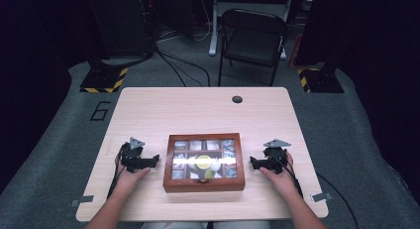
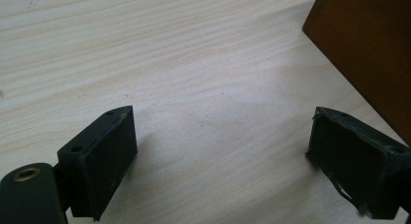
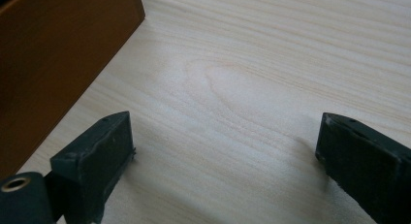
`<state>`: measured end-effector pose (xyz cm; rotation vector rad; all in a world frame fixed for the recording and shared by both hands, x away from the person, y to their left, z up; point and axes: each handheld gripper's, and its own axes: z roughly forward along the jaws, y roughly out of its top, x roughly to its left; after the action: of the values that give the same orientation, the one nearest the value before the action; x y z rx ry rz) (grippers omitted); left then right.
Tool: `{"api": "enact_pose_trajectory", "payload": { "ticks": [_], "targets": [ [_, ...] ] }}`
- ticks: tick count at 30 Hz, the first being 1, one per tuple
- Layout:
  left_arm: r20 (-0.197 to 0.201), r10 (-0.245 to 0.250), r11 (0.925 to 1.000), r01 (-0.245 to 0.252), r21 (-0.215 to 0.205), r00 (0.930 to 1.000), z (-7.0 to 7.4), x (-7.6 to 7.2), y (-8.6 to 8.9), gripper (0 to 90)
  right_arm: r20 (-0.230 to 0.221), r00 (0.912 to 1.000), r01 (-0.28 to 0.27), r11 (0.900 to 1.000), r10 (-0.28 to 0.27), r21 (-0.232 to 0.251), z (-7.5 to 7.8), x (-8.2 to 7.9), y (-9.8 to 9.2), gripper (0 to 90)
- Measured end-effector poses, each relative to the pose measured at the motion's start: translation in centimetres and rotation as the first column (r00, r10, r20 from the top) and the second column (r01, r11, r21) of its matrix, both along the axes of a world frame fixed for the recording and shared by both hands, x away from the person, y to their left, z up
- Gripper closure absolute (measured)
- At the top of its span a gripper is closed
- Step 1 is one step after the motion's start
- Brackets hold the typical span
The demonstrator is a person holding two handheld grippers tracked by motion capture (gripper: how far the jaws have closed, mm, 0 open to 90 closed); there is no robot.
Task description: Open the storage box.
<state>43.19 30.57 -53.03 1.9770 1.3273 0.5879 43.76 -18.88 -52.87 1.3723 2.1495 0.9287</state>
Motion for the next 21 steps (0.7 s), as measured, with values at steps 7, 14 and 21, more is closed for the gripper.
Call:
{"api": "enact_pose_trajectory", "payload": {
  "ticks": [7, 14, 21],
  "targets": [
    [0.000, 0.002, 1.0000, -0.002, 0.001, 1.0000, 0.01, -0.06, 0.01, 10.1, 0.003, 1.0000, 0.008, 1.000, -0.008, 0.006, -0.04, 0.07, 0.07, 5.5],
    [0.000, 0.002, 1.0000, -0.002, 0.002, 1.0000, 0.01, -0.12, 0.02, 10.2, 0.008, 0.9999, 0.014, 1.000, -0.014, 0.000, -0.03, 0.07, 0.08, 6.2],
    [0.000, 0.007, 1.0000, -0.007, 0.002, 1.0000, 0.02, -0.10, -0.04, 10.2, 0.005, 0.9997, 0.023, 1.000, -0.023, 0.003, 0.00, 0.03, 0.10, 7.0]
  ]
}}
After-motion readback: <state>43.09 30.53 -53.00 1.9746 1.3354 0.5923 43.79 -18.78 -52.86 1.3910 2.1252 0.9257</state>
